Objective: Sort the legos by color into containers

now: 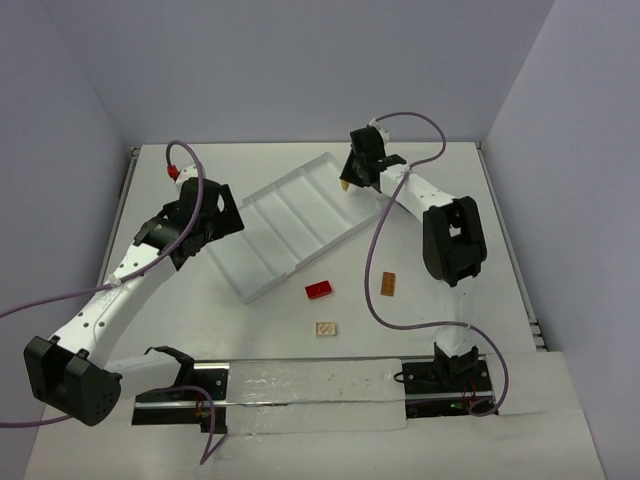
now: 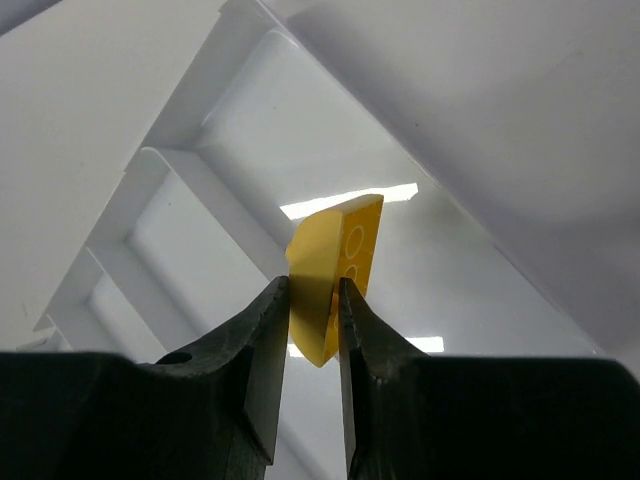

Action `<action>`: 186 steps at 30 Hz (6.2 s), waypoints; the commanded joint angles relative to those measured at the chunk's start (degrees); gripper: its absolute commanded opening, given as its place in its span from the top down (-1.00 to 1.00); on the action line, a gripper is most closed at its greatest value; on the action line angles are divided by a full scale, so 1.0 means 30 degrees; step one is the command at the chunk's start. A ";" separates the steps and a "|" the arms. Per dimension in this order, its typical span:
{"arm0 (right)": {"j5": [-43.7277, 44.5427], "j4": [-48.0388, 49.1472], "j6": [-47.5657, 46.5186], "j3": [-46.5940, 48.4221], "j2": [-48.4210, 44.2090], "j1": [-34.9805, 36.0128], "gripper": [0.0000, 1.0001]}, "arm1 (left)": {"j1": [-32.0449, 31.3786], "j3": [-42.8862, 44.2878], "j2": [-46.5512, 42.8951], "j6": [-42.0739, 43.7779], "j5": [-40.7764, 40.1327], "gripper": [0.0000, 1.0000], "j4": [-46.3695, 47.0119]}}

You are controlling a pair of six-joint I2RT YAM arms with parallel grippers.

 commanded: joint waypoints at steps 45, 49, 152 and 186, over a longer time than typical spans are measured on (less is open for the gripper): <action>0.1745 0.0249 0.0105 -2.1039 -1.5250 0.2008 -0.35 | -0.0225 0.0333 0.0572 -0.1042 -0.0182 -0.99 0.3033; 0.1854 0.0001 0.0206 -2.0657 -1.4648 0.2312 -0.20 | -0.0225 0.0402 0.0661 -0.1121 -0.0069 -0.99 0.2997; 0.8413 -0.6902 0.0289 -1.6224 -2.4060 0.1061 -0.92 | -1.1592 0.2420 1.2345 0.6379 0.2562 -0.76 0.5549; 0.8357 -0.6959 0.0305 -1.5823 -2.4412 0.1061 -0.93 | -0.8498 0.4575 0.9040 0.4515 0.3171 0.68 0.5289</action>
